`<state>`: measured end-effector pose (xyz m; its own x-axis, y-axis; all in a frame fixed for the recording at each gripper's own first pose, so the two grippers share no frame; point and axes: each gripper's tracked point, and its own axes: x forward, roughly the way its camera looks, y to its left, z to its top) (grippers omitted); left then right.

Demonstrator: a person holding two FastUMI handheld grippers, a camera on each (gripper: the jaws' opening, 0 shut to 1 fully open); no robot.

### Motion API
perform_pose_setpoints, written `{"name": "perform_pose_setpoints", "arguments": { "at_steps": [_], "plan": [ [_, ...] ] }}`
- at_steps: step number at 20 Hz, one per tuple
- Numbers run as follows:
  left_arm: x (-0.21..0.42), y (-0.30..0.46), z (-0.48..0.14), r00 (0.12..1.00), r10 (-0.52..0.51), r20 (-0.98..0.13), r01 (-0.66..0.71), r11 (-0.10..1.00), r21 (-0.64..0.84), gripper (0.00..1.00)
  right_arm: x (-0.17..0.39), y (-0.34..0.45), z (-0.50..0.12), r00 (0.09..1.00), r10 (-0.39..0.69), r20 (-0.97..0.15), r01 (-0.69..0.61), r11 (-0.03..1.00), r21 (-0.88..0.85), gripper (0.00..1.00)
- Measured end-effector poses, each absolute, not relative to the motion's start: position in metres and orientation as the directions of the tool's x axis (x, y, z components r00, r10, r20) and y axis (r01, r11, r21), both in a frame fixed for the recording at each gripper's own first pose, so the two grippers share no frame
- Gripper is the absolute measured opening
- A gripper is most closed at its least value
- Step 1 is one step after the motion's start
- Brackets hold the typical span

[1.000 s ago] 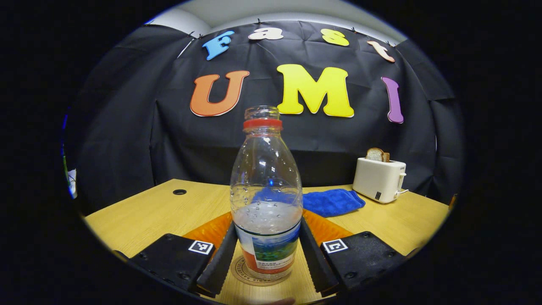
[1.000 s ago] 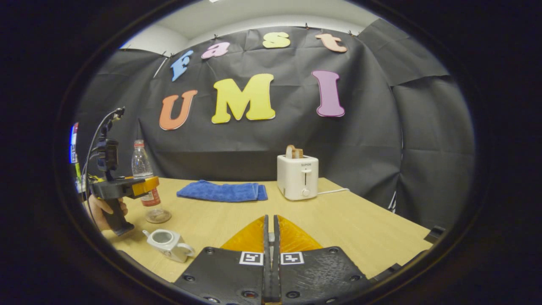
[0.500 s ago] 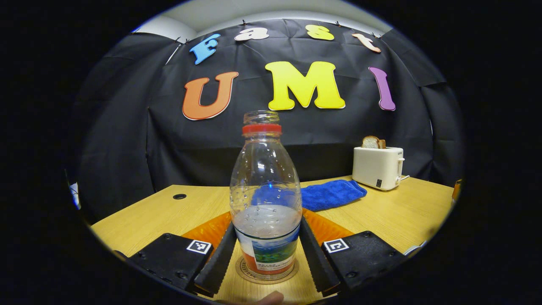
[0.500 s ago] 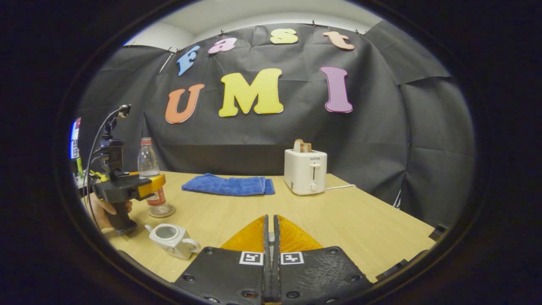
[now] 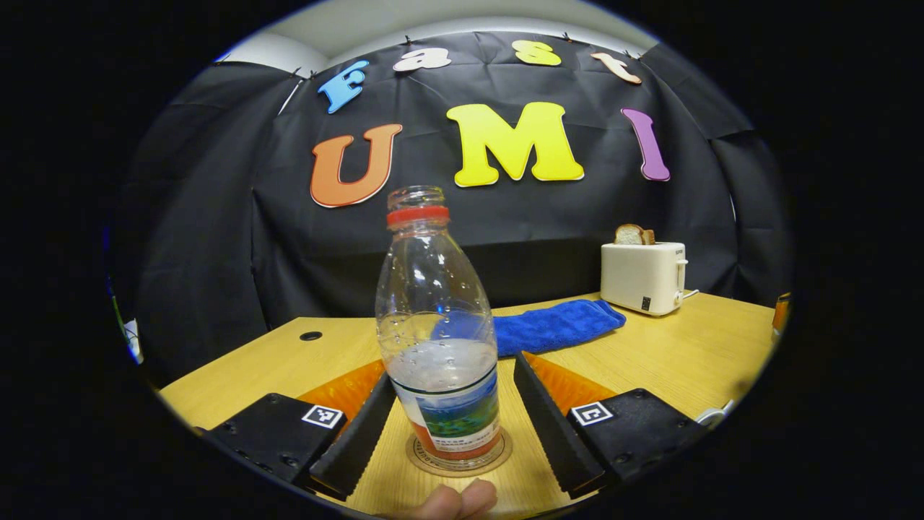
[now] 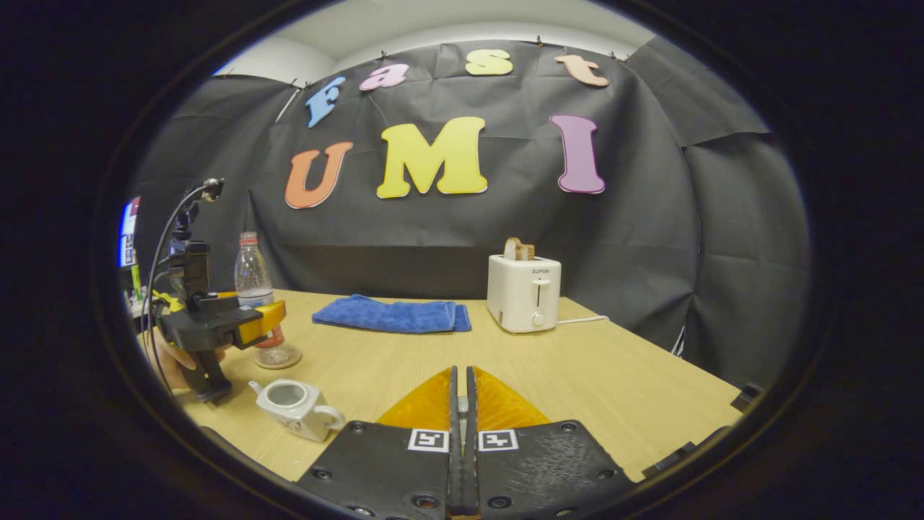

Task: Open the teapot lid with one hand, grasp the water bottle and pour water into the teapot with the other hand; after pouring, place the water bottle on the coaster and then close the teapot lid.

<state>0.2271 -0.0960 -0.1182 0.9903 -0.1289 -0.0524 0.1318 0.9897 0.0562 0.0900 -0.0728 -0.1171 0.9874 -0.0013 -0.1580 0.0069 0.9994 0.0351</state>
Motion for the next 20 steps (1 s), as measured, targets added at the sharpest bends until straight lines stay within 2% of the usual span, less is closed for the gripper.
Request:
{"name": "perform_pose_setpoints", "arguments": {
  "at_steps": [6, 8, 12, 20],
  "plan": [
    [0.209, -0.093, -0.124, 0.987, -0.149, -0.058, 0.15, 0.989, 0.013, 0.98, 0.084, -0.068, -0.107, 0.99, -0.005, -0.139, 0.006, 1.0, 0.009, 0.0],
    [0.199, -0.081, -0.125, 0.993, -0.107, -0.058, 0.109, 0.993, 0.046, 0.98, 0.079, -0.065, -0.1, 0.991, -0.001, -0.133, 0.001, 1.0, -0.006, 0.0],
    [0.165, -0.083, -0.107, 0.994, -0.11, -0.024, 0.11, 0.993, 0.034, 0.98, 0.069, -0.06, -0.08, 0.994, 0.006, -0.108, -0.009, 1.0, -0.025, 0.01],
    [0.087, -0.071, -0.054, 0.997, -0.074, 0.016, 0.074, 0.997, 0.035, 0.98, 0.071, -0.009, -0.07, 0.983, 0.134, -0.122, -0.139, 0.99, -0.034, 0.0]
  ]
}}
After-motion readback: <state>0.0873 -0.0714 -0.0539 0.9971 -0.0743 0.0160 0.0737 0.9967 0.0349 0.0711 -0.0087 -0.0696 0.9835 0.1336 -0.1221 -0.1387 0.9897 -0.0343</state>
